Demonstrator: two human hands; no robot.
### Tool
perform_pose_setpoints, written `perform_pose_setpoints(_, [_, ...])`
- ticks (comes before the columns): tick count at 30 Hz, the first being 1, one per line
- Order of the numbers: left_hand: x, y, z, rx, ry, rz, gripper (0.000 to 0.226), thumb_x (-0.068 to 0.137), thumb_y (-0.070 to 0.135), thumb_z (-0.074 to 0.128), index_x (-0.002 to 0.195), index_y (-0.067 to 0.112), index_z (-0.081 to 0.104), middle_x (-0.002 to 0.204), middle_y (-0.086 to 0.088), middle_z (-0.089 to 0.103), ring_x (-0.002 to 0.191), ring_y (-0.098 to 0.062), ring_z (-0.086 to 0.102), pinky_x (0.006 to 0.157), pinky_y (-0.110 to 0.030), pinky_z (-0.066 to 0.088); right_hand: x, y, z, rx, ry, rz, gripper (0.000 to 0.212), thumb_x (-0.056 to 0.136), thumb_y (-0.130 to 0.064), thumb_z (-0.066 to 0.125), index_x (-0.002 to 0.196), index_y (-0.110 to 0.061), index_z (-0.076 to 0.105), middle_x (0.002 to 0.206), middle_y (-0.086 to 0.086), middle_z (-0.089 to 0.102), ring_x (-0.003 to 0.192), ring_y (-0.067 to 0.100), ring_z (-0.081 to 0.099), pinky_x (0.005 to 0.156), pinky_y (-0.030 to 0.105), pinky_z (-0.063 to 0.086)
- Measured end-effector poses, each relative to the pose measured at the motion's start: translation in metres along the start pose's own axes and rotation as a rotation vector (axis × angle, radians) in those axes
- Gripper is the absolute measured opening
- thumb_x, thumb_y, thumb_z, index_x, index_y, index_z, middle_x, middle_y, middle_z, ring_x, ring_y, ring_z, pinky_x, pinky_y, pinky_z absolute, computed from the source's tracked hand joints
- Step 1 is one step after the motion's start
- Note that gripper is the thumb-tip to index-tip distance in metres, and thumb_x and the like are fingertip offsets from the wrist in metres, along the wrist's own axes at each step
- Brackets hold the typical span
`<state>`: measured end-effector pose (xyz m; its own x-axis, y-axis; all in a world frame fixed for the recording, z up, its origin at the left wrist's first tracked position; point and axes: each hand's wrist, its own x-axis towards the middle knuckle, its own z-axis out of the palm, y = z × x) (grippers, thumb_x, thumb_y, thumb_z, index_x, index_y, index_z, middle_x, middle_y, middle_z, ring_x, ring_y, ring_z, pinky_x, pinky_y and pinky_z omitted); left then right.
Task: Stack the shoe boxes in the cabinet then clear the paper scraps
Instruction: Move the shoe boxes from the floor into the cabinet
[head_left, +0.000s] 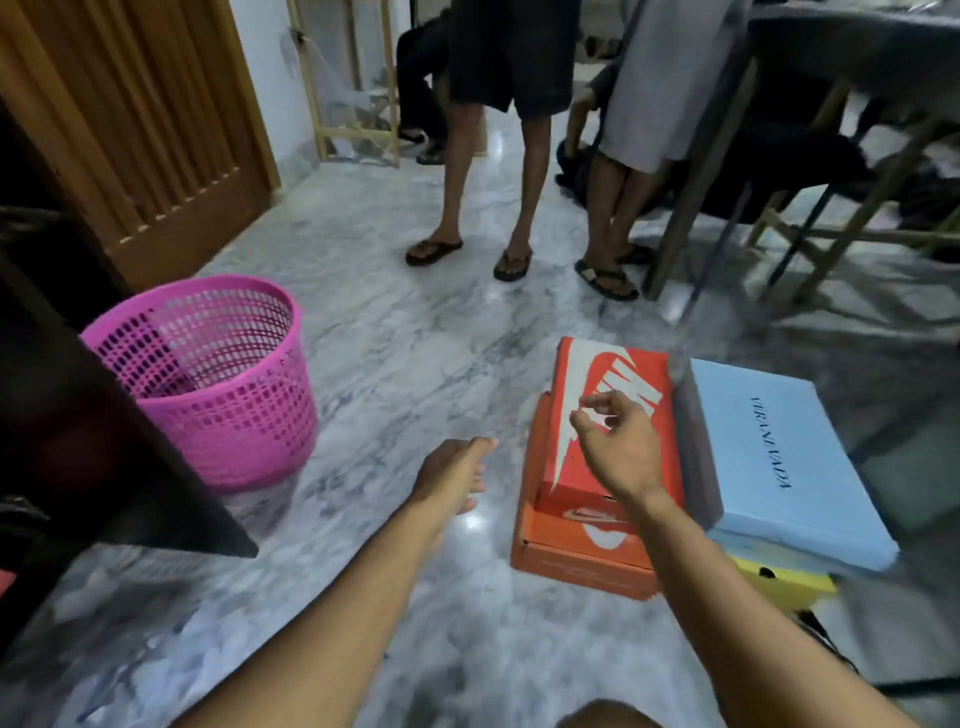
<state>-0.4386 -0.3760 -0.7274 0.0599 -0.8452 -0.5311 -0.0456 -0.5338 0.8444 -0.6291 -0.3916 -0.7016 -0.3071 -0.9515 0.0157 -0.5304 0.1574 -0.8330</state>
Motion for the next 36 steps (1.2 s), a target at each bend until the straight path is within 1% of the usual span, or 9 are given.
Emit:
perform_pose_setpoints(4, [0.036, -0.013, 0.065, 0.058, -0.059, -0.054, 0.032, 0.091, 0.045, 0.068, 0.108, 0.019, 0.063, 0.096, -0.001, 0.063, 0.096, -0.023, 0.066, 0.089, -0.037, 0.056, 0.030, 0.055, -0.027, -0.028, 0.033, 0.267, 0.039, 0.092, -0.034, 0.069, 0.125, -0.013, 0.068, 0.102, 0.009, 0.072, 0.102, 0.031, 0.068, 0.090, 0.032, 0.050])
perform_pose_setpoints(11, [0.086, -0.046, 0.117, 0.202, -0.098, -0.065, 0.060, 0.094, 0.056, 0.060, 0.145, 0.026, 0.047, 0.136, -0.003, 0.059, 0.111, -0.022, 0.057, 0.105, -0.039, 0.048, 0.053, 0.123, -0.005, -0.096, -0.011, 0.518, 0.077, 0.082, -0.059, 0.066, 0.145, -0.018, 0.048, 0.147, 0.019, 0.051, 0.139, 0.042, 0.045, 0.114, 0.053, 0.042])
perform_pose_setpoints(17, [0.106, -0.070, 0.099, 0.168, 0.060, -0.023, 0.059, 0.080, 0.069, 0.068, 0.117, 0.027, 0.053, 0.118, 0.002, 0.068, 0.102, -0.018, 0.065, 0.086, -0.038, 0.052, 0.059, 0.141, 0.003, -0.151, 0.016, 0.560, 0.090, 0.079, -0.068, 0.064, 0.145, -0.010, 0.046, 0.146, 0.019, 0.052, 0.136, 0.042, 0.049, 0.111, 0.054, 0.044])
perform_pose_setpoints(21, [0.102, -0.088, 0.060, 0.052, 0.086, -0.129, 0.066, 0.077, 0.075, 0.068, 0.116, 0.022, 0.054, 0.108, 0.000, 0.069, 0.100, -0.020, 0.065, 0.093, -0.048, 0.053, 0.041, 0.157, 0.011, -0.051, -0.081, 0.572, 0.077, 0.077, -0.069, 0.065, 0.124, -0.008, 0.069, 0.126, 0.015, 0.070, 0.113, 0.038, 0.067, 0.091, 0.036, 0.053])
perform_pose_setpoints(24, [0.100, -0.103, 0.038, 0.047, -0.040, -0.219, 0.078, 0.070, 0.081, 0.069, 0.122, 0.023, 0.057, 0.114, -0.007, 0.074, 0.108, -0.029, 0.069, 0.095, -0.055, 0.054, 0.028, 0.168, 0.019, 0.109, -0.096, 0.607, 0.077, 0.063, -0.073, 0.075, 0.109, -0.011, 0.070, 0.109, 0.009, 0.074, 0.098, 0.034, 0.069, 0.092, 0.045, 0.059])
perform_pose_setpoints(27, [0.094, -0.114, 0.030, -0.027, -0.106, -0.180, 0.058, 0.085, 0.064, 0.069, 0.114, 0.018, 0.048, 0.119, -0.012, 0.071, 0.109, -0.033, 0.070, 0.102, -0.059, 0.052, 0.017, 0.174, 0.026, 0.241, -0.157, 0.611, 0.079, 0.054, -0.071, 0.081, 0.101, -0.008, 0.069, 0.100, 0.009, 0.076, 0.095, 0.030, 0.070, 0.093, 0.042, 0.055])
perform_pose_setpoints(30, [0.085, -0.117, 0.019, -0.090, -0.104, -0.138, 0.049, 0.087, 0.052, 0.073, 0.108, 0.016, 0.048, 0.122, -0.012, 0.072, 0.108, -0.030, 0.071, 0.099, -0.053, 0.057, 0.006, 0.168, 0.026, 0.366, -0.233, 0.567, 0.040, 0.077, -0.048, 0.085, 0.090, -0.017, 0.065, 0.096, 0.003, 0.074, 0.089, 0.020, 0.067, 0.094, 0.046, 0.053])
perform_pose_setpoints(32, [0.074, -0.116, 0.004, -0.107, -0.092, -0.125, 0.050, 0.084, 0.050, 0.077, 0.110, 0.016, 0.052, 0.121, -0.010, 0.072, 0.107, -0.029, 0.073, 0.095, -0.049, 0.060, 0.002, 0.161, 0.024, 0.438, -0.299, 0.553, 0.030, 0.083, -0.045, 0.081, 0.094, -0.021, 0.066, 0.101, 0.005, 0.077, 0.095, 0.024, 0.070, 0.092, 0.046, 0.056])
perform_pose_setpoints(36, [0.033, -0.113, -0.037, -0.160, -0.141, -0.092, 0.060, 0.076, 0.042, 0.084, 0.124, 0.021, 0.056, 0.126, -0.006, 0.071, 0.108, -0.029, 0.073, 0.096, -0.052, 0.059, 0.001, 0.132, 0.025, 0.567, -0.494, 0.505, 0.061, 0.073, -0.067, 0.080, 0.121, -0.030, 0.073, 0.121, 0.006, 0.077, 0.115, 0.034, 0.071, 0.107, 0.060, 0.050])
